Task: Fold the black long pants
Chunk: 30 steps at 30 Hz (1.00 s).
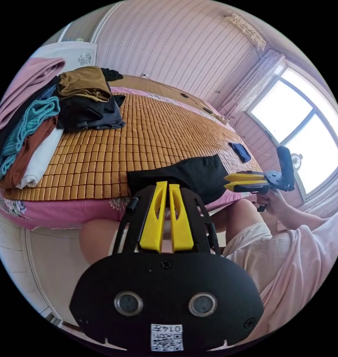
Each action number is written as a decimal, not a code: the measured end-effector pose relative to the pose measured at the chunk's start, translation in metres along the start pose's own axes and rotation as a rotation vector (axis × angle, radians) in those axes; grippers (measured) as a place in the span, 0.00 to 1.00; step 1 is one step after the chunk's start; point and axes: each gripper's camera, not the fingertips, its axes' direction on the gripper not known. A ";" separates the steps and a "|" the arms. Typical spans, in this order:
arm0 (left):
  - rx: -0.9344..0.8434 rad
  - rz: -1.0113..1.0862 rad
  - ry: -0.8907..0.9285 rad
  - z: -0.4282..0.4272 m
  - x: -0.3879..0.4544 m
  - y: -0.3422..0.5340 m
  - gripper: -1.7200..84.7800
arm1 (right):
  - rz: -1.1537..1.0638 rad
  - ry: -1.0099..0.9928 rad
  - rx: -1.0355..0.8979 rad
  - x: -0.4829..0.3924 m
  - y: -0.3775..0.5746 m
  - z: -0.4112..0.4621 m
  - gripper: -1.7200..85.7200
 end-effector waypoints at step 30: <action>-0.093 -0.114 -0.092 -0.020 -0.099 -0.003 0.05 | 0.006 0.075 0.079 0.035 -0.013 -0.066 0.05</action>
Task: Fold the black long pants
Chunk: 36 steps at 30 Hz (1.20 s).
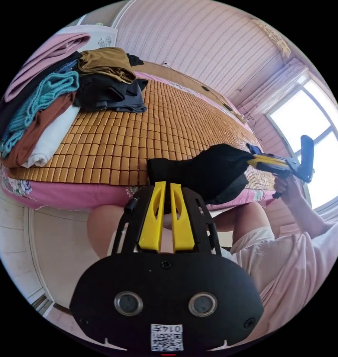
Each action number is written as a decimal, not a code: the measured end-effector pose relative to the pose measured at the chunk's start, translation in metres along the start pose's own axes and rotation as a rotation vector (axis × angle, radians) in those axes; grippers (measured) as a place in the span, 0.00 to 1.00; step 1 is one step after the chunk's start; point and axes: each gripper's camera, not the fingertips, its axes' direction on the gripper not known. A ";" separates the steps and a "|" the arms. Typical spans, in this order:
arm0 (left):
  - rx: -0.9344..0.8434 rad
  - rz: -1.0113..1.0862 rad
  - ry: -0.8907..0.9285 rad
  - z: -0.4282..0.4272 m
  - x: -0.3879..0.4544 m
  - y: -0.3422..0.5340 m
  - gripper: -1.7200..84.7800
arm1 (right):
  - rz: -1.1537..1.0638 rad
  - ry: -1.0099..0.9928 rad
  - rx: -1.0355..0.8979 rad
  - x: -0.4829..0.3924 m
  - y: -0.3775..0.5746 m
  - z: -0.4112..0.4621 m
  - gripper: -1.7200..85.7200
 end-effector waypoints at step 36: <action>0.052 0.051 -0.046 -0.064 -0.073 -0.015 0.01 | 1.063 0.516 0.252 0.297 0.352 -0.263 0.13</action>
